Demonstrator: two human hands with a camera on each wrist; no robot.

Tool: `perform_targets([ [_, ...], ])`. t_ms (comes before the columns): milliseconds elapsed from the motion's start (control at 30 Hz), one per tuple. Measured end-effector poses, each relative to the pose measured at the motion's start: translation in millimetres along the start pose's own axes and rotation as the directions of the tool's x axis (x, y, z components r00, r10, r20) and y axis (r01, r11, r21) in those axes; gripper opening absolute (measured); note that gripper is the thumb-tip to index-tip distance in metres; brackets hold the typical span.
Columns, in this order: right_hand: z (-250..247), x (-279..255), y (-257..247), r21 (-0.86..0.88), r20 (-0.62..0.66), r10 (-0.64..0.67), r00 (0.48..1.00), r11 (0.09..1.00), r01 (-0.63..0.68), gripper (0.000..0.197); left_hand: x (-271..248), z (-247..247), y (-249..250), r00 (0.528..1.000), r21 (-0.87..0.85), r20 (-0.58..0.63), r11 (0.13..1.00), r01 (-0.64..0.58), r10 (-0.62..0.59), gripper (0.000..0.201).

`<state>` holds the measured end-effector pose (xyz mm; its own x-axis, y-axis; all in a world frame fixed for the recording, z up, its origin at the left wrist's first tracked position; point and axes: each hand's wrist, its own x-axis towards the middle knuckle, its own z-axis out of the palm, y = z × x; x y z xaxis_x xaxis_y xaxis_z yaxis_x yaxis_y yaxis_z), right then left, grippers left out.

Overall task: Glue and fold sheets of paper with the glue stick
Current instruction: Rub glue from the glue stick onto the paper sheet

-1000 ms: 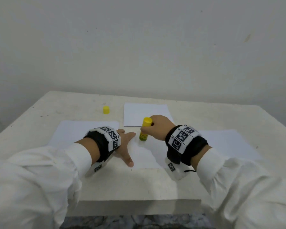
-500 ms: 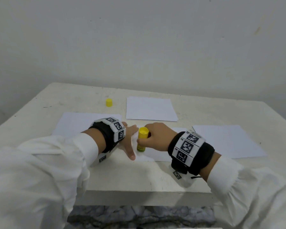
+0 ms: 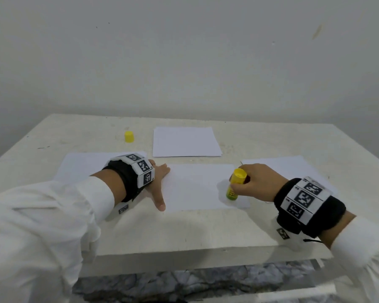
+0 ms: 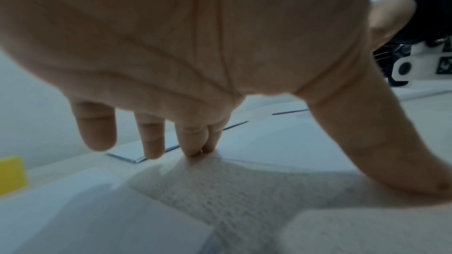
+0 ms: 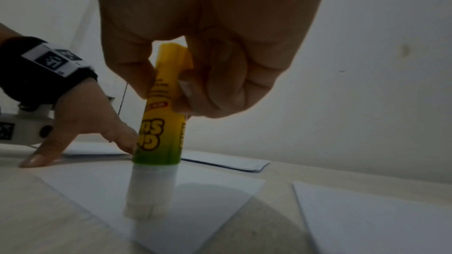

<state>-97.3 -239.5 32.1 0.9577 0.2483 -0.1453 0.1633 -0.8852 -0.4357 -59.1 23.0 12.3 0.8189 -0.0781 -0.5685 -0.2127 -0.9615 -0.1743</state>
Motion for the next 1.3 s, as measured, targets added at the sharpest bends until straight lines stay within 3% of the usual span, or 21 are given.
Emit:
perform_targets([
  [133,-12.5,10.6,12.0,-0.016,0.007,0.031,1.0,0.999,-0.031,0.028,-0.9,-2.1,1.7,0.999,0.012,-0.023,1.0,-0.022,0.022,0.121],
  [200,-19.8,25.9,10.9,-0.015,-0.066,0.058,0.996,0.998,-0.059,0.023,3.2,-3.2,2.0,0.997,0.044,-0.037,0.997,-0.069,0.071,0.121],
  [333,-28.5,65.2,10.7,0.035,-0.184,0.126,0.975,0.992,-0.121,0.034,8.6,-7.0,7.9,0.996,0.143,-0.058,0.988,-0.058,0.067,0.122],
  [500,-19.5,88.2,17.9,0.025,-0.113,0.165,0.98,0.986,-0.163,0.034,10.2,-23.1,26.7,0.998,0.096,-0.062,0.995,-0.004,0.01,0.104],
  [633,-20.2,91.7,21.9,0.031,-0.111,0.149,0.983,0.989,-0.147,0.034,19.8,-40.8,75.2,0.975,-0.003,-0.168,0.989,-0.148,0.145,0.092],
  [767,-22.5,93.7,22.5,-0.015,-0.074,0.11,0.991,0.994,-0.111,0.033,31.4,-47.1,120.0,0.982,0.07,-0.093,0.985,-0.159,0.166,0.085],
  [967,-24.9,83.9,28.4,-0.031,-0.029,0.017,0.999,0.999,-0.018,0.034,34.6,-53.8,121.8,0.987,0.071,-0.048,0.986,-0.15,0.154,0.082],
  [1167,-22.5,41.2,33.0,-0.032,0.051,-0.105,0.993,0.994,0.106,0.026,37.1,-51.4,121.5,0.987,0.013,-0.05,0.989,-0.149,0.149,0.082],
  [1300,-22.6,14.1,34.3,-0.017,0.128,-0.115,0.985,0.993,0.119,0.024,38.8,-49.5,122.6,0.989,0.011,-0.057,0.99,-0.139,0.139,0.083],
])
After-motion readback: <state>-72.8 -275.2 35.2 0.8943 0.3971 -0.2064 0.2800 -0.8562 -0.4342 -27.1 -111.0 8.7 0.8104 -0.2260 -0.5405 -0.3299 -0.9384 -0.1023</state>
